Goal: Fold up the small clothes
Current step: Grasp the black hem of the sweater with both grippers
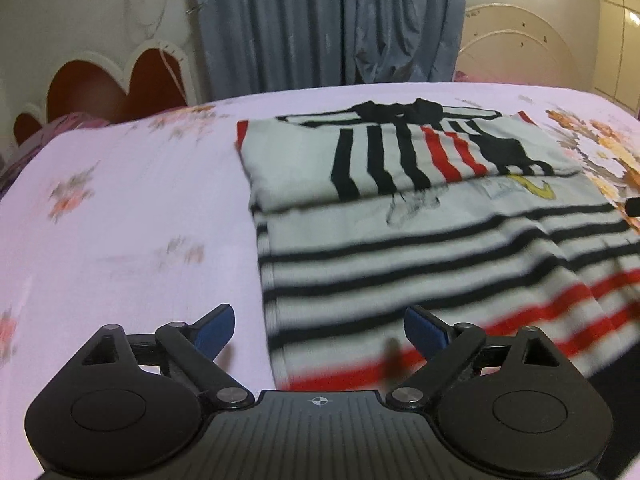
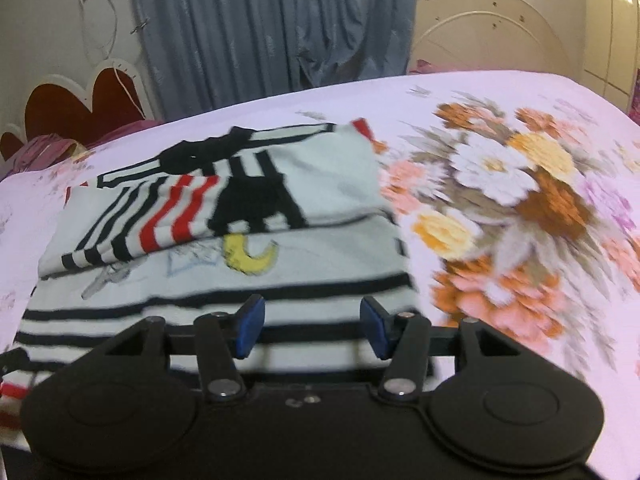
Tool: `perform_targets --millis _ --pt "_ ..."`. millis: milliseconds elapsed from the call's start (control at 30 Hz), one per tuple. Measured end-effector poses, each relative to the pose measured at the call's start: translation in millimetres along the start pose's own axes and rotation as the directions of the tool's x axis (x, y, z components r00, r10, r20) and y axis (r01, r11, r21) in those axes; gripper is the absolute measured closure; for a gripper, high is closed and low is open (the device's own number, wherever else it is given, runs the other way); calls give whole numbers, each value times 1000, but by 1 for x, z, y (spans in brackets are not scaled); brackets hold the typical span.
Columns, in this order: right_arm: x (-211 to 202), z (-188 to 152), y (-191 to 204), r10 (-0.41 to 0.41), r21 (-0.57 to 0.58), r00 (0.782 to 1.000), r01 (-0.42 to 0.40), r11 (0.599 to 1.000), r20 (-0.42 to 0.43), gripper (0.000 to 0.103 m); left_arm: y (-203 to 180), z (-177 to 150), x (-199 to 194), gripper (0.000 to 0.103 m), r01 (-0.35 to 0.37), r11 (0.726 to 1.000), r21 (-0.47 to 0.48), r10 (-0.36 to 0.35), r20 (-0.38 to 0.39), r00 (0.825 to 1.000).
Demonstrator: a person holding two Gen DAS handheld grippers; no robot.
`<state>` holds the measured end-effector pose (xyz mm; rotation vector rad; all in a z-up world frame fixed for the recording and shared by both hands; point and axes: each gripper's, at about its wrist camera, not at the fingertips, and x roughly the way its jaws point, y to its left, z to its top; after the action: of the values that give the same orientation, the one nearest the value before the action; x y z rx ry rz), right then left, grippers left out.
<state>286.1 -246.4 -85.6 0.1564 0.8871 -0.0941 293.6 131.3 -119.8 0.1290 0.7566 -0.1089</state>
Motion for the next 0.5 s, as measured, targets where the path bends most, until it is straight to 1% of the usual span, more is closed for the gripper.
perform_targets --millis 100,200,367,500 --pt "-20 -18 -25 9 15 1000 -9 1000 -8 53 -2 -23 -19 12 11 998 -61 -12 -23 1000" --pt "-39 -40 -46 27 38 999 -26 999 -23 53 -6 -45 -34 17 31 992 -122 -36 -44 998" --pt "-63 -76 -67 88 60 994 -85 995 -66 53 -12 -79 -54 27 47 975 -218 -64 -71 995" --pt "-74 -99 -77 161 99 982 -151 983 -98 54 -15 -99 -70 33 79 957 -278 -104 -75 992"
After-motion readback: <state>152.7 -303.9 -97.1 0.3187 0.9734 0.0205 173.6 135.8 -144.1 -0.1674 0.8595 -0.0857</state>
